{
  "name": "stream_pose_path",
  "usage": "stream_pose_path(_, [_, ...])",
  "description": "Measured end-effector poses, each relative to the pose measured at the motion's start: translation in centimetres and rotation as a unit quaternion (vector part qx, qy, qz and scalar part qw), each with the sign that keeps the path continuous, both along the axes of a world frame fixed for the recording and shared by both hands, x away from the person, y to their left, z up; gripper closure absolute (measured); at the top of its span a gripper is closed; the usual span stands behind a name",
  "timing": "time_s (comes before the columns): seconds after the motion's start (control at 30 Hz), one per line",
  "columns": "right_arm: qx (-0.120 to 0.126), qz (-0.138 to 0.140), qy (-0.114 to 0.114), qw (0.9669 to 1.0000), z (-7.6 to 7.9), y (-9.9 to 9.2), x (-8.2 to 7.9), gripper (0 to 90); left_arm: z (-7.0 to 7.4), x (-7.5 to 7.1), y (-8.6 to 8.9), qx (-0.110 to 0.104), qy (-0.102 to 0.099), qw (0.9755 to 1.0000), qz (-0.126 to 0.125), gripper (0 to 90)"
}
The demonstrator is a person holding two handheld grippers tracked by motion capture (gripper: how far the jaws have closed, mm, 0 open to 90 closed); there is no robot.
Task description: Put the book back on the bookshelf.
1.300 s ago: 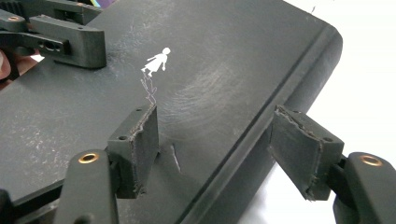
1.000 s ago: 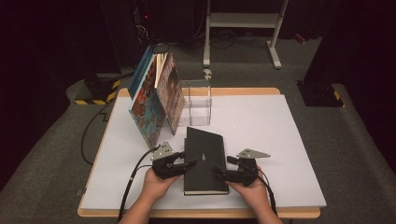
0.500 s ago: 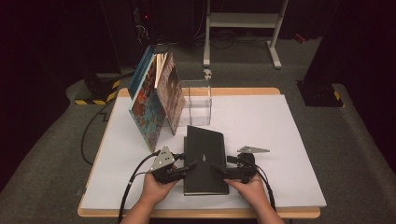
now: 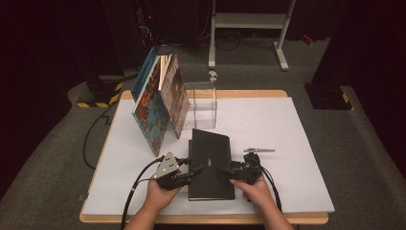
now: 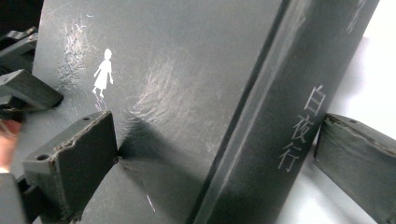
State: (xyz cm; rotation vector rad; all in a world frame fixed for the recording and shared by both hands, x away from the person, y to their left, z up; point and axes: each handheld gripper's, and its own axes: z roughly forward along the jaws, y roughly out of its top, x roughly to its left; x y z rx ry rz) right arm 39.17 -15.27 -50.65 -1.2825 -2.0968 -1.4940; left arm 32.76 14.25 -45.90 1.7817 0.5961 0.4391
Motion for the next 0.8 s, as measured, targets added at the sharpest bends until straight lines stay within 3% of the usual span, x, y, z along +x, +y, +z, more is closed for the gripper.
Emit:
stream_pose_path(0.1, [0.012, 0.011, 0.008, 0.9998, -0.1, 0.1, 0.0, 0.0, 0.1, -0.1, 0.0, 0.001, -0.003, 1.0, 0.0, 56.1])
stream_pose_path(0.2, [-0.009, 0.008, -0.002, 0.9999, 0.5, 0.0, -0.2, 2.1, 0.0, -0.3, 0.0, -0.002, -0.005, 1.0, 0.0, 56.1])
stream_pose_path(0.3, [-0.032, 0.0, -0.034, 0.9989, 1.4, -0.2, -0.8, 6.1, 0.1, -0.3, -0.1, 0.0, -0.005, 1.0, 0.007, 56.5])
stream_pose_path(0.4, [-0.051, -0.027, -0.089, 0.9944, 2.5, -0.7, -1.6, 15.8, 0.1, 0.1, -0.2, -0.001, 0.008, 0.9998, 0.019, 56.8])
stream_pose_path(0.53, [-0.069, -0.062, -0.157, 0.9833, 4.0, -1.4, -2.8, 26.9, 0.6, 0.6, -0.8, 0.006, 0.009, 0.9994, 0.033, 57.2])
stream_pose_path(0.7, [-0.079, -0.1, -0.231, 0.9645, 5.7, -2.2, -3.9, 38.5, 0.9, 1.5, -1.6, 0.017, 0.002, 0.9989, 0.043, 60.5])
stream_pose_path(0.8, [-0.097, -0.109, -0.269, 0.952, 6.2, -2.5, -4.4, 39.5, 0.7, 1.7, -2.0, 0.024, -0.005, 0.9987, 0.045, 62.4])
